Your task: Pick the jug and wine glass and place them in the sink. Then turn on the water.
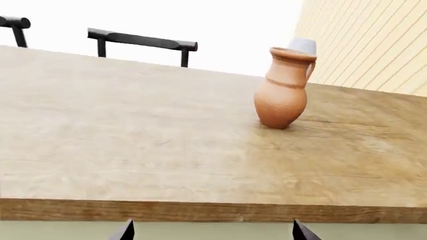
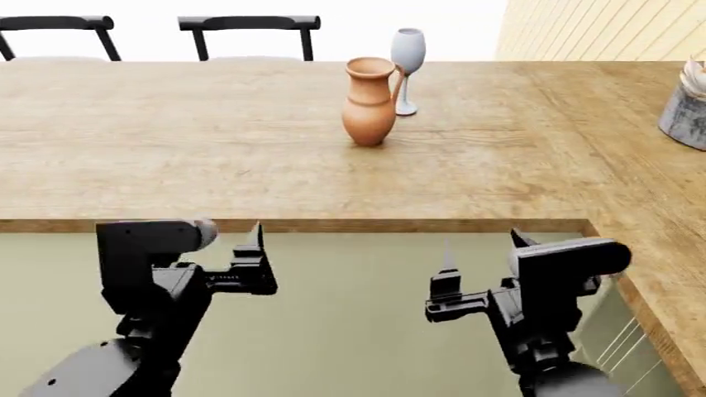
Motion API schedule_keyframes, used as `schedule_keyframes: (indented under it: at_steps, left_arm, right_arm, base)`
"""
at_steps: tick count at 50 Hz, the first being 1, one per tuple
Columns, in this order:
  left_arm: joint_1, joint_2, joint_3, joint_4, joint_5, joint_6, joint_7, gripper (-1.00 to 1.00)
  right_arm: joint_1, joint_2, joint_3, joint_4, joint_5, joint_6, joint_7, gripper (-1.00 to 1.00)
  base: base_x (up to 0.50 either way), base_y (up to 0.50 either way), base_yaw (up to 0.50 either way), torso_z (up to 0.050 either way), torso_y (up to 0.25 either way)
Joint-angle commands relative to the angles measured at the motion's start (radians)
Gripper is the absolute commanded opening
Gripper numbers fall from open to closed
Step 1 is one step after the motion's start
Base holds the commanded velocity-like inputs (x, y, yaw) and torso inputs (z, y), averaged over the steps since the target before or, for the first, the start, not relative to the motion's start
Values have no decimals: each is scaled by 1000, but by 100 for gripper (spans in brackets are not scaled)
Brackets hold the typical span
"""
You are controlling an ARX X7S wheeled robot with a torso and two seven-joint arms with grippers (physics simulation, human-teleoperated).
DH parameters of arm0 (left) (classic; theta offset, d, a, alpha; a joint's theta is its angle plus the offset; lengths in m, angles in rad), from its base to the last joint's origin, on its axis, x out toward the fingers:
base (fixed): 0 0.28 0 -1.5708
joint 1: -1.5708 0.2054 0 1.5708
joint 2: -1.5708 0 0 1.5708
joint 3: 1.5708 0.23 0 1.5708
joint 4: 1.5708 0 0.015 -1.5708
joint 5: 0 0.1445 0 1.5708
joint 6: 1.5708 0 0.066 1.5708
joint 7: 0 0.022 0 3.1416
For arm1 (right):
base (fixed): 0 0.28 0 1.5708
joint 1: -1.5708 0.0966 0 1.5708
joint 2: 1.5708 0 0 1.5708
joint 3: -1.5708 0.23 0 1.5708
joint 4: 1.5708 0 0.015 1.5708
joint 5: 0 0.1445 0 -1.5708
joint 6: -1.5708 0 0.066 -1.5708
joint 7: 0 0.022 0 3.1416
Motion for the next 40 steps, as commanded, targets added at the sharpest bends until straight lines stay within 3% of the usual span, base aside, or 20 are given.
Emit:
schedule_keyframes:
  at_steps: [1, 6, 11, 26, 32, 40]
  left_arm:
    - [-529, -175, -120, 16, -1040, -502, -652, 100]
    - [-790, -249, 38, -141, -1158, -468, -762, 100]
    - [-966, -262, 131, -261, -1126, -513, -728, 100]
    - [-1324, -267, 364, -544, -947, -548, -497, 100]
    - [-1375, -275, 418, -576, -871, -525, -417, 100]
    - [-1369, -295, 440, -569, -864, -501, -398, 100]
  right_arm:
    - [472, 74, 154, -383, 263, 796, -15, 100]
    - [750, 257, 148, -177, 930, 795, 460, 100]
    - [944, 327, 77, -40, 1120, 786, 598, 100]
    - [1233, 381, -99, 186, 1085, 751, 532, 100]
    - [1264, 397, -143, 196, 1039, 716, 484, 100]
    - [1258, 401, -156, 214, 1018, 679, 471, 100]
  base:
    - [0, 0, 0, 0, 0]
    - [0, 0, 0, 0, 0]
    - [0, 0, 0, 0, 0]
    - [0, 0, 0, 0, 0]
    - [48, 0, 0, 0, 0]
    - [499, 0, 0, 0, 0]
